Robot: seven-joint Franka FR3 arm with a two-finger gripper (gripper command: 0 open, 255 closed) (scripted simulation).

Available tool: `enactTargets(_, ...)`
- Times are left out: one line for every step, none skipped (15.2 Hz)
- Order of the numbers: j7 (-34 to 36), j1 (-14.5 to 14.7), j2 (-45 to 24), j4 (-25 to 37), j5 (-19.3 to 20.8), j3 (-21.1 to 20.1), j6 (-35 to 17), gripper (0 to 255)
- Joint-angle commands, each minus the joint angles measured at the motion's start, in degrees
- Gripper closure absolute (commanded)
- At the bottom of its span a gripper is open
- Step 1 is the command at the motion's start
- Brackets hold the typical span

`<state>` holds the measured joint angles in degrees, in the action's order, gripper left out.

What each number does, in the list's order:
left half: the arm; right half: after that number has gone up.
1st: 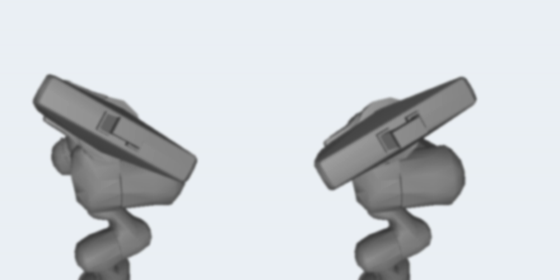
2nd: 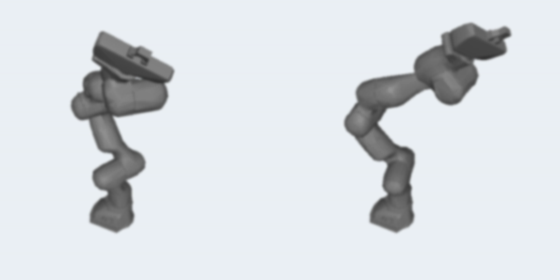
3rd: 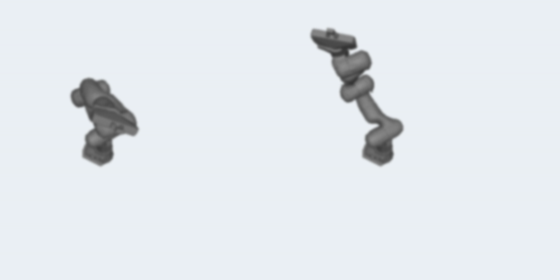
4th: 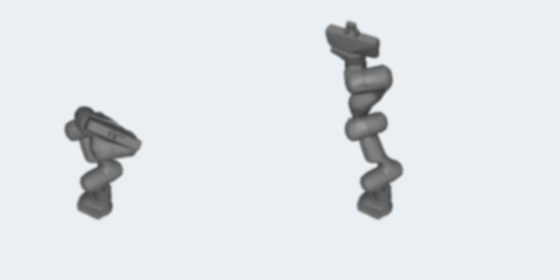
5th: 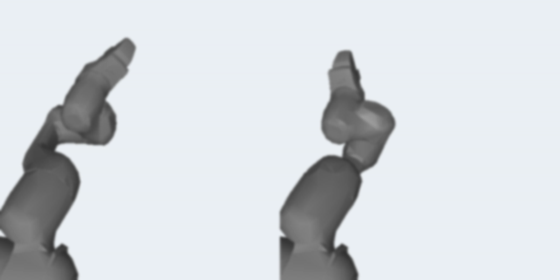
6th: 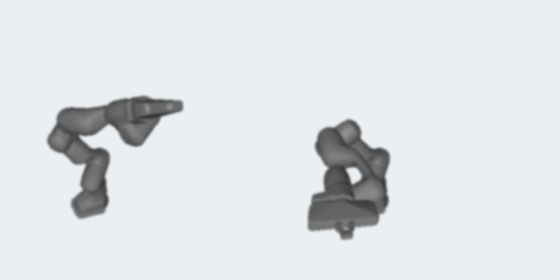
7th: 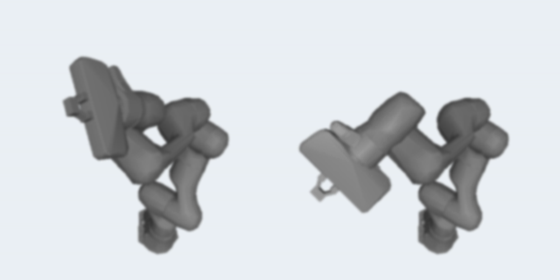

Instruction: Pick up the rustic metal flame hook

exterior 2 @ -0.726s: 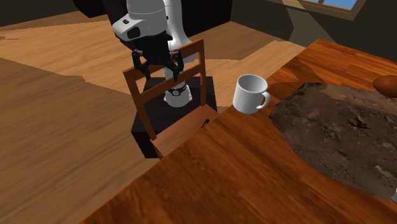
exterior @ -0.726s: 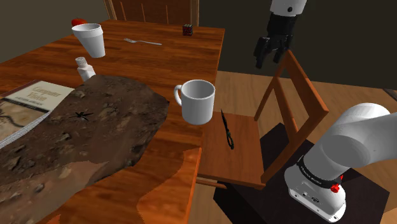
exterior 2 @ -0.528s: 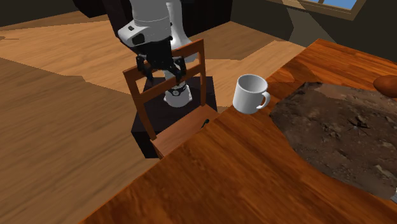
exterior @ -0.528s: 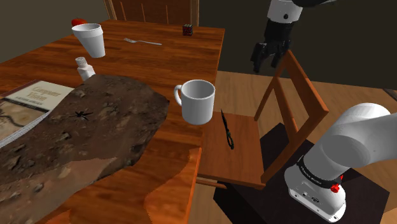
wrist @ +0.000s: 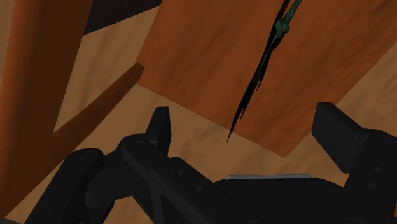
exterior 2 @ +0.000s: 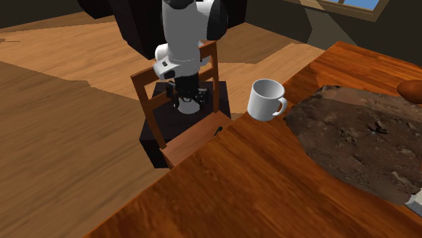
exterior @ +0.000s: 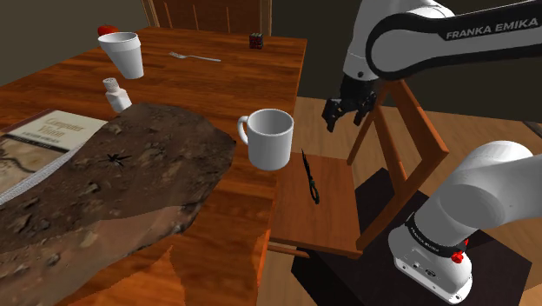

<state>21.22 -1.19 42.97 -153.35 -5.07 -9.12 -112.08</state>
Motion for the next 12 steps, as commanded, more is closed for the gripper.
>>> enactTargets(3.6,0.0,-1.6,-2.7,-1.0,-2.2,-4.9,0)
enactTargets(5.4,-0.1,-2.6,-3.9,-1.5,-3.4,-7.3,0)
enactTargets(7.2,-0.1,-3.8,-4.9,-1.9,-4.5,-9.8,0)
enactTargets(9.0,-0.2,-5.1,-5.9,-2.3,-5.8,-12.3,0)
enactTargets(10.9,-0.3,-6.6,-6.7,-2.7,-7.0,-14.9,0)
enactTargets(12.8,-0.5,-8.3,-7.5,-3.0,-8.3,-17.6,0)
enactTargets(14.8,-0.8,-10.2,-8.1,-3.1,-9.6,-20.3,0)
enactTargets(16.9,-1.2,-12.3,-8.5,-3.2,-11.0,-23.0,0)
enactTargets(19.0,-1.7,-14.6,-8.9,-3.0,-12.5,-25.8,0)
enactTargets(21.3,-2.4,-17.0,-9.1,-2.7,-14.0,-28.6,0)
enactTargets(23.8,-3.3,-19.5,-9.2,-2.0,-15.6,-31.4,0)
enactTargets(26.6,-4.5,-22.2,-9.1,-1.0,-17.4,-34.1,0)
